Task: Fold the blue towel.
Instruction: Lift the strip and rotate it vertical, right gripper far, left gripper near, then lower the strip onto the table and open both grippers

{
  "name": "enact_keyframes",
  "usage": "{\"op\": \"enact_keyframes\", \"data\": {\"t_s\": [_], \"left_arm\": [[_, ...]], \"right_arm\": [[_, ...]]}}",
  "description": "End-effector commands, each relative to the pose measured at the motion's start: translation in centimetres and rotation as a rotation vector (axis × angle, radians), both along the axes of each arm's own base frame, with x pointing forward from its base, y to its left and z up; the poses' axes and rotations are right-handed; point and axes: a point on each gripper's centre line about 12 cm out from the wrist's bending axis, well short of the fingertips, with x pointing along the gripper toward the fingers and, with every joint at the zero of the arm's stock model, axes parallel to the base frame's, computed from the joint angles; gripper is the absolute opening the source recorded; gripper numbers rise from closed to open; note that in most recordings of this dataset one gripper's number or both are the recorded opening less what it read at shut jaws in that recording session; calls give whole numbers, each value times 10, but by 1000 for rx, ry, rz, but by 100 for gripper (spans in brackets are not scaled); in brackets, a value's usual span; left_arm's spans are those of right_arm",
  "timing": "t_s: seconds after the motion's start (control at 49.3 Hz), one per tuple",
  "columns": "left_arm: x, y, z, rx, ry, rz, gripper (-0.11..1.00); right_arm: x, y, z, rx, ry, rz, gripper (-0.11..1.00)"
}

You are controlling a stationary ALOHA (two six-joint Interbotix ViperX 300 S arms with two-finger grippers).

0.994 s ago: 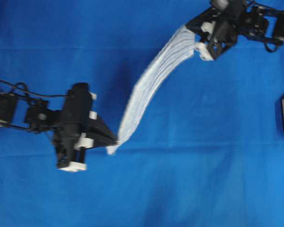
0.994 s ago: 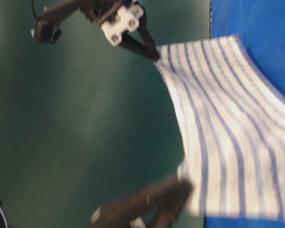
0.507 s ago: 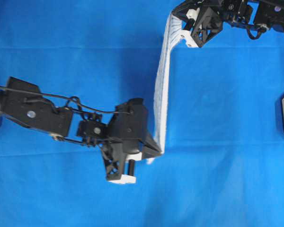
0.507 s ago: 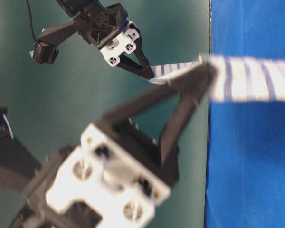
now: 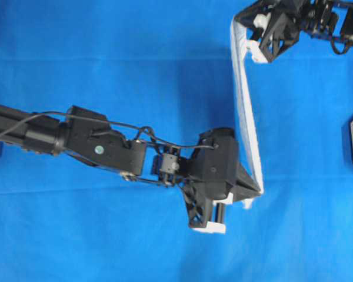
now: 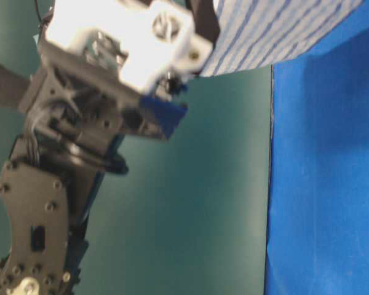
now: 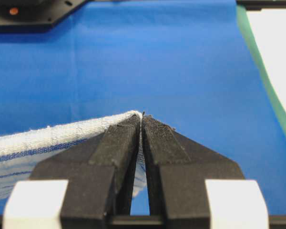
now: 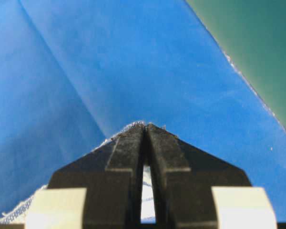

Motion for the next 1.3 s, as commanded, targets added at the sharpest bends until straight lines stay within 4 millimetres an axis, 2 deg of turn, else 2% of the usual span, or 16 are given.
{"op": "enact_keyframes", "data": {"t_s": [0.0,0.182,0.446,0.588,0.791,1.277], "left_arm": [[2,2,16,-5,-44,4,1],[-17,7,-1,-2,5,9,1],[-66,5,-26,-38,37,5,1],[-88,3,-35,-75,57,6,1],[-103,5,-43,-95,85,14,1],[-101,11,-53,-90,113,30,2]], "right_arm": [[4,-1,8,-11,-24,4,3],[25,-3,-2,0,-6,30,3],[75,-6,-16,2,10,88,3],[92,-3,-16,-3,6,113,3],[95,-1,-17,-3,6,119,3],[95,2,-20,3,17,125,4]]}}
